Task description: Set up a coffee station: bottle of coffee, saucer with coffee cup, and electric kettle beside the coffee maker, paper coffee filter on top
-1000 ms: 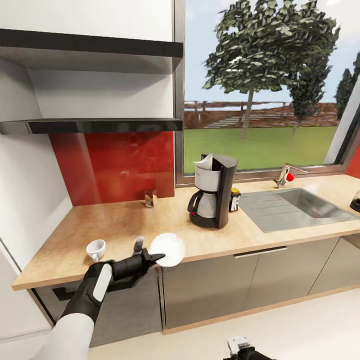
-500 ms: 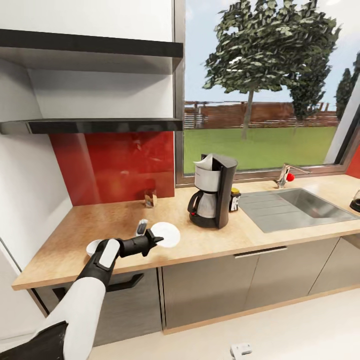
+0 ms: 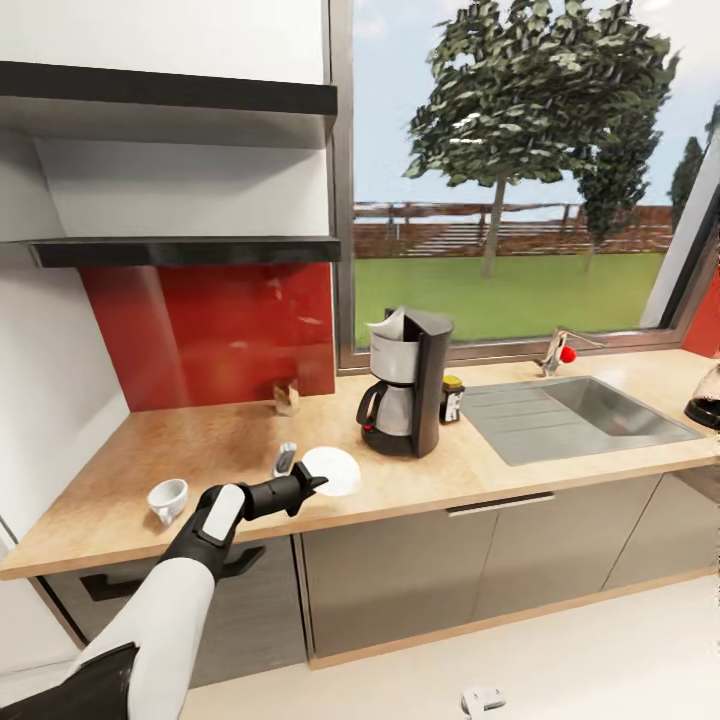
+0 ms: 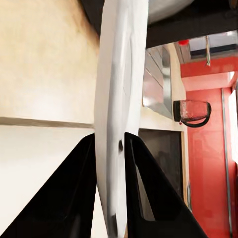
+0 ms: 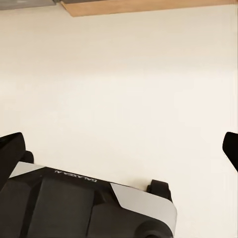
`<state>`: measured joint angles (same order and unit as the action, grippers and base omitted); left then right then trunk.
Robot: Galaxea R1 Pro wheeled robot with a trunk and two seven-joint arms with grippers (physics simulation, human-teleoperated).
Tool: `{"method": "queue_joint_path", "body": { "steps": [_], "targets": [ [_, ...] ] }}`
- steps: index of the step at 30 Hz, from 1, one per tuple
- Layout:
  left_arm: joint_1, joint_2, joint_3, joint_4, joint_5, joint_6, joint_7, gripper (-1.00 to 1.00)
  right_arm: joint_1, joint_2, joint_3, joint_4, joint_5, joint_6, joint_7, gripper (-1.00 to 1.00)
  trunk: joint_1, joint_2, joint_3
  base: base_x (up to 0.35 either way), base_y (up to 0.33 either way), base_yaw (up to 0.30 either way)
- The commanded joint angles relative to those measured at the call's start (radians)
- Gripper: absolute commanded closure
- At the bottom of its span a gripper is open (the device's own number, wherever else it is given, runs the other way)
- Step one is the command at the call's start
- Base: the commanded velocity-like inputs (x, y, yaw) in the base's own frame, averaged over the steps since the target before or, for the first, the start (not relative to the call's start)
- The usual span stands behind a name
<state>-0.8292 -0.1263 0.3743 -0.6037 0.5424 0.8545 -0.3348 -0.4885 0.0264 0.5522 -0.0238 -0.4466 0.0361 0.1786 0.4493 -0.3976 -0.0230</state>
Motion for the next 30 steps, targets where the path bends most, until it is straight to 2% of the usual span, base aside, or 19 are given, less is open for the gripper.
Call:
{"method": "queue_joint_path", "body": {
  "steps": [1,18,30],
  "targets": [
    [-0.002,-0.003,0.008,0.0,-0.006,0.006,-0.003,1.0,-0.001,0.0,0.008,-0.001,-0.01,0.004,0.002,-1.0,0.001,-0.002,-0.002,0.0,-0.271,0.0],
    [-0.001,-0.015,0.003,0.001,-0.006,0.005,-0.004,1.0,0.0,-0.002,0.008,0.001,-0.003,0.004,0.002,-1.0,0.001,-0.002,-0.002,0.001,-0.272,0.0],
    [-0.001,-0.017,0.003,0.002,-0.006,0.004,-0.007,1.0,0.001,-0.003,0.008,-0.001,-0.004,0.004,0.002,-1.0,0.001,-0.002,-0.002,0.113,-0.253,0.0]
  ]
}}
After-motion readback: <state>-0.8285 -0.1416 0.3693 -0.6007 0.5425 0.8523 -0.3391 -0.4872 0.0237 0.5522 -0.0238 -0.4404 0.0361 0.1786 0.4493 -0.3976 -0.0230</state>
